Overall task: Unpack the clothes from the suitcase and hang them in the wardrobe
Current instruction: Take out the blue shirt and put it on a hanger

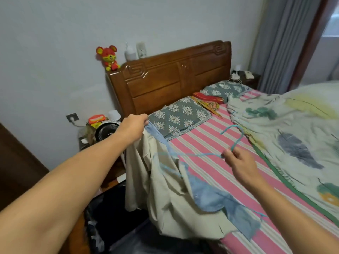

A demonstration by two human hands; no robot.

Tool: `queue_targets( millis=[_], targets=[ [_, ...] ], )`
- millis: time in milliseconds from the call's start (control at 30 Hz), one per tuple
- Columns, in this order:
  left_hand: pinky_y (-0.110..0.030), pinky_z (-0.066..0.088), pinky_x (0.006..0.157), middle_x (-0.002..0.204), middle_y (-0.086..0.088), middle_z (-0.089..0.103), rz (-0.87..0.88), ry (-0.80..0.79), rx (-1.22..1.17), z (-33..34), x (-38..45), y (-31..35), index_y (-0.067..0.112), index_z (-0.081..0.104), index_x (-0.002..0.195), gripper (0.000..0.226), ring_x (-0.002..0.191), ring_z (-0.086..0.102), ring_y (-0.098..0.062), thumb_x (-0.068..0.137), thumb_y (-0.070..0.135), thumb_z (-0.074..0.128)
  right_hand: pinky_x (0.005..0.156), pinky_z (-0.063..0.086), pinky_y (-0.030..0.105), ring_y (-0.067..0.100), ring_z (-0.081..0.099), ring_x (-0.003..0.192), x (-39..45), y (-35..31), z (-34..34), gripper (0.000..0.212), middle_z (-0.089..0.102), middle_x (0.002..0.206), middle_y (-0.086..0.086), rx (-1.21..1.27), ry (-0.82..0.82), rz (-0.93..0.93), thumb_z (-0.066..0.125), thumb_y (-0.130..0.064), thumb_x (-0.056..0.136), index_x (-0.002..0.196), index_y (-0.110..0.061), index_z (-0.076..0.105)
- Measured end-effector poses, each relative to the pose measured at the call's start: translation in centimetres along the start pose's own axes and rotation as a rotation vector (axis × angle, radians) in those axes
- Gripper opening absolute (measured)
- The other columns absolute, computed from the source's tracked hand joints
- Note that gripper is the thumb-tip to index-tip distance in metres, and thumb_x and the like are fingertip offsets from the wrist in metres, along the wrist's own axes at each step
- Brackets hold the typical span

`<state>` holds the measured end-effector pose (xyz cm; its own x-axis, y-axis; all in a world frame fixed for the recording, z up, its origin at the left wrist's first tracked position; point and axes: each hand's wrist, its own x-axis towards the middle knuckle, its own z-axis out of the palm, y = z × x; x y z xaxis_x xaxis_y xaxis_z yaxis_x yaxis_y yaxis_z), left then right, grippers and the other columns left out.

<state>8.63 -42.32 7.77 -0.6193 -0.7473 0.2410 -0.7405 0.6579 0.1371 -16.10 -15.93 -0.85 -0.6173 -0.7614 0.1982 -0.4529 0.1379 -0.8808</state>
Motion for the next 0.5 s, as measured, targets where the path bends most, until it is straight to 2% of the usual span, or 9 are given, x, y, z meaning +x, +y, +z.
queue_targets(
  millis=[67,133,233,300,400,467,500],
  targets=[
    [-0.04,0.047,0.067,0.082,-0.011,0.063,0.012,-0.011,-0.031,-0.2,-0.2,0.4,0.019,0.056,0.09,0.022,0.081,0.063,-0.039,0.104,0.032,0.047,0.057,0.033,0.034,0.008,0.05,0.054,-1.2,-0.6,1.4,0.029,0.054,0.054,-0.01,-0.135,-0.1,-0.072,0.058,-0.028,0.098,0.071,-0.022,0.068],
    [-0.04,0.05,0.069,0.086,-0.009,0.066,0.061,-0.027,-0.046,-1.2,-0.5,1.6,0.022,0.057,0.092,0.022,0.083,0.063,-0.038,0.104,0.037,0.047,0.06,0.029,0.034,0.016,0.052,0.059,-1.2,-1.8,3.6,0.028,0.052,0.056,-0.011,-0.202,-0.128,-0.14,0.055,-0.029,0.099,0.08,-0.016,0.071],
    [-0.04,0.052,0.073,0.086,-0.002,0.068,0.213,-0.01,-0.112,-4.0,-0.9,3.8,0.024,0.06,0.095,0.02,0.084,0.064,-0.031,0.102,0.04,0.051,0.063,0.028,0.036,0.034,0.061,0.079,0.1,-4.1,6.8,0.027,0.066,0.073,0.007,-0.272,-0.04,-0.154,0.053,-0.028,0.101,0.088,-0.011,0.069],
    [-0.038,0.052,0.078,0.085,0.002,0.069,0.365,-0.034,-0.252,-6.0,-2.0,5.5,0.022,0.065,0.096,0.018,0.085,0.064,-0.022,0.102,0.036,0.056,0.063,0.035,0.04,0.038,0.061,0.083,0.6,-5.4,8.4,0.027,0.069,0.082,0.014,-0.36,-0.023,-0.225,0.051,-0.031,0.102,0.088,-0.012,0.064],
    [-0.034,0.051,0.081,0.088,0.003,0.07,0.445,-0.013,-0.337,-8.6,-3.5,5.8,0.018,0.069,0.099,0.016,0.086,0.064,-0.016,0.101,0.031,0.059,0.062,0.035,0.041,0.034,0.059,0.075,1.2,-7.0,9.7,0.032,0.067,0.079,0.011,-0.308,0.036,-0.283,0.049,-0.036,0.102,0.082,-0.014,0.058],
    [-0.039,0.051,0.082,0.089,0.004,0.07,0.436,0.037,-0.312,-9.7,-4.1,4.5,0.017,0.07,0.101,0.016,0.086,0.065,-0.015,0.1,0.029,0.06,0.066,0.031,0.036,0.024,0.05,0.076,1.5,-8.1,10.7,0.03,0.061,0.085,0.007,-0.235,-0.05,-0.284,0.052,-0.033,0.102,0.079,-0.013,0.055],
    [-0.04,0.051,0.082,0.091,0.004,0.071,0.439,0.059,-0.291,-10.2,-4.4,3.8,0.016,0.071,0.102,0.015,0.086,0.065,-0.014,0.1,0.027,0.061,0.072,0.034,0.034,0.02,0.048,0.082,1.6,-8.3,11.2,0.029,0.056,0.092,0.007,-0.18,-0.094,-0.304,0.055,-0.029,0.101,0.079,-0.01,0.056]
  ],
)
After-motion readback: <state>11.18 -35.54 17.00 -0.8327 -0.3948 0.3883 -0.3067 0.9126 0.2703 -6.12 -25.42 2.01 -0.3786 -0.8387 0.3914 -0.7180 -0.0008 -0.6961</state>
